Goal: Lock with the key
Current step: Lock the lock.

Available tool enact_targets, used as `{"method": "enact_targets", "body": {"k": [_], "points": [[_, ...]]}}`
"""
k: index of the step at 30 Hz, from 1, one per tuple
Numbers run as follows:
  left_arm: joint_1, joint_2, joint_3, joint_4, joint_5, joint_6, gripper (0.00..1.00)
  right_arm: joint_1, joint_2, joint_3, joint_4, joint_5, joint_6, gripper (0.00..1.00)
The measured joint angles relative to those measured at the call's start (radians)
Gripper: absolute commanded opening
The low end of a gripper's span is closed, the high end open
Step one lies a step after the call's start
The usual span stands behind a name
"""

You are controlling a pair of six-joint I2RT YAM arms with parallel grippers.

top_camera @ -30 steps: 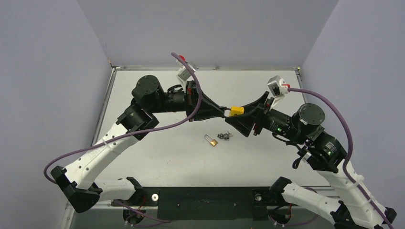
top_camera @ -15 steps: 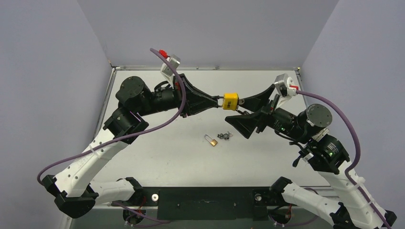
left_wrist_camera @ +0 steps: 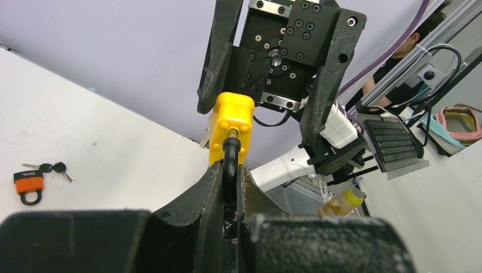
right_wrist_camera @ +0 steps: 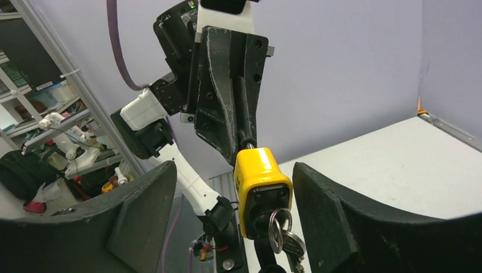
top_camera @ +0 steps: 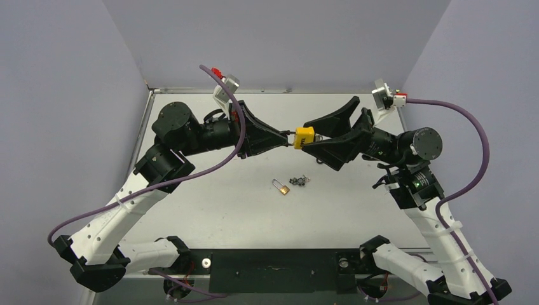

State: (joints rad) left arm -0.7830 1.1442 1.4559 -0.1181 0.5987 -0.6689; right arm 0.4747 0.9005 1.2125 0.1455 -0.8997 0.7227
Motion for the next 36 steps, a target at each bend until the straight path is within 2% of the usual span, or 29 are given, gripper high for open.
{"method": "enact_targets", "body": {"k": [3,7,17,21,25,30,32,36], "points": [[0.0,0.0,0.0,-0.005,0.0,0.0,0.0,0.005,0.007,-0.004,-0.001,-0.008,0.005,0.56],[0.0,0.0,0.009,-0.009,0.008,-0.001,0.0,0.005,0.007,-0.004,-0.002,-0.008,-0.001,0.48],[0.0,-0.001,0.022,-0.014,0.011,-0.001,0.0,0.014,-0.001,-0.019,-0.026,-0.01,-0.011,0.45],[0.0,-0.001,0.022,-0.014,0.013,-0.003,0.0,0.034,-0.002,-0.019,-0.054,-0.004,-0.04,0.4],[0.0,-0.001,0.023,-0.014,0.015,-0.004,0.0,0.045,-0.002,-0.019,-0.094,0.005,-0.069,0.27],[0.0,-0.001,0.022,-0.019,0.017,-0.004,0.0,0.047,-0.009,-0.019,-0.116,0.009,-0.085,0.04],[-0.001,-0.001,0.022,-0.021,0.02,-0.004,0.0,0.05,-0.01,-0.019,-0.119,0.011,-0.085,0.0],[-0.001,-0.001,0.022,-0.021,0.023,-0.003,0.0,0.068,-0.01,-0.019,-0.123,0.031,-0.085,0.0]]}}
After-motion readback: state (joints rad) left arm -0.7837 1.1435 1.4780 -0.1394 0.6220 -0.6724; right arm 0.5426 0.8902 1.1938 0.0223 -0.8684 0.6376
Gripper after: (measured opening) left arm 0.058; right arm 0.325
